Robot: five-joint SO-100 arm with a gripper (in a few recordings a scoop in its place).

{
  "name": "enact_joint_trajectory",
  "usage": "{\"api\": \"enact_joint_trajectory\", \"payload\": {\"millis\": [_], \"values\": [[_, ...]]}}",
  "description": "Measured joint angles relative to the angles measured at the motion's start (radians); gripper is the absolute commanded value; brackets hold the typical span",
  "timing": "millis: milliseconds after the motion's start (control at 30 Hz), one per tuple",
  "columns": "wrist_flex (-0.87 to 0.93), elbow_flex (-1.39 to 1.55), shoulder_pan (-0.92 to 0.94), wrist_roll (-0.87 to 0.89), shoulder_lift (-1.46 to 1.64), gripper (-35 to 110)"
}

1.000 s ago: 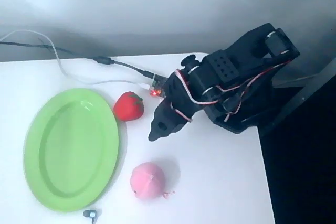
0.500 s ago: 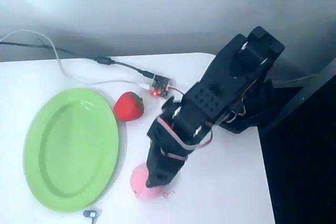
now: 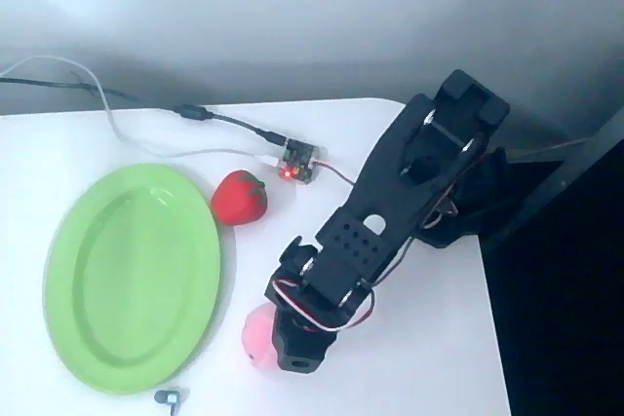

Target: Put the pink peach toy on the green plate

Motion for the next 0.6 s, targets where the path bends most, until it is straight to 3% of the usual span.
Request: {"api": "enact_joint_trajectory", "payload": {"millis": [600], "values": [[-0.150, -0.002, 0.020, -0.100, -0.175, 35]]}}
